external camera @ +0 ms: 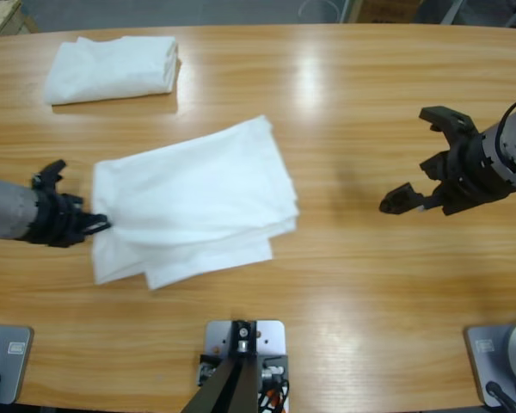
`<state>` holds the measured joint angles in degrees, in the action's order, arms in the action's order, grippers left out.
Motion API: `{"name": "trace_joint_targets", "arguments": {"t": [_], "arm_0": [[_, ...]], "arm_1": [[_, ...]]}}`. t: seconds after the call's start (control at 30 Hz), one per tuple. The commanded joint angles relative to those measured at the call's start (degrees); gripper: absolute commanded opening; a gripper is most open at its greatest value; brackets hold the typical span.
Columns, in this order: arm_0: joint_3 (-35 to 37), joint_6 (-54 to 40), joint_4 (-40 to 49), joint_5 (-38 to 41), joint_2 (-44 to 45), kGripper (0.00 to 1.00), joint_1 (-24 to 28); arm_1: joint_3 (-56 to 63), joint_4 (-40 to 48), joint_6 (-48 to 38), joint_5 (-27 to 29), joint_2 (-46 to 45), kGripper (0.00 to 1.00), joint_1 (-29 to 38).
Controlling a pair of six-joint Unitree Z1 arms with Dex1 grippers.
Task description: Fold clothes
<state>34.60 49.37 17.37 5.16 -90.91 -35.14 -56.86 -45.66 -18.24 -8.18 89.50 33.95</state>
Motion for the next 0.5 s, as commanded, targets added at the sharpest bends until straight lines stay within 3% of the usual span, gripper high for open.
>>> {"name": "trace_joint_targets", "arguments": {"t": [0.03,0.17,0.5], "arm_0": [[10.61,-2.7,23.5,-5.22,-0.45,0.0,0.6],[12.7,-2.91,28.84,-10.49,2.6,0.0,1.62],[28.06,-7.55,51.66,-14.78,6.74,0.0,1.31]], "arm_1": [[2.41,2.01,-0.57,-1.23,1.82,1.0,-0.29],[3.74,3.89,-0.75,-1.93,2.21,1.0,-0.29],[4.92,6.49,-0.92,-2.02,3.42,1.0,-0.29]]}}
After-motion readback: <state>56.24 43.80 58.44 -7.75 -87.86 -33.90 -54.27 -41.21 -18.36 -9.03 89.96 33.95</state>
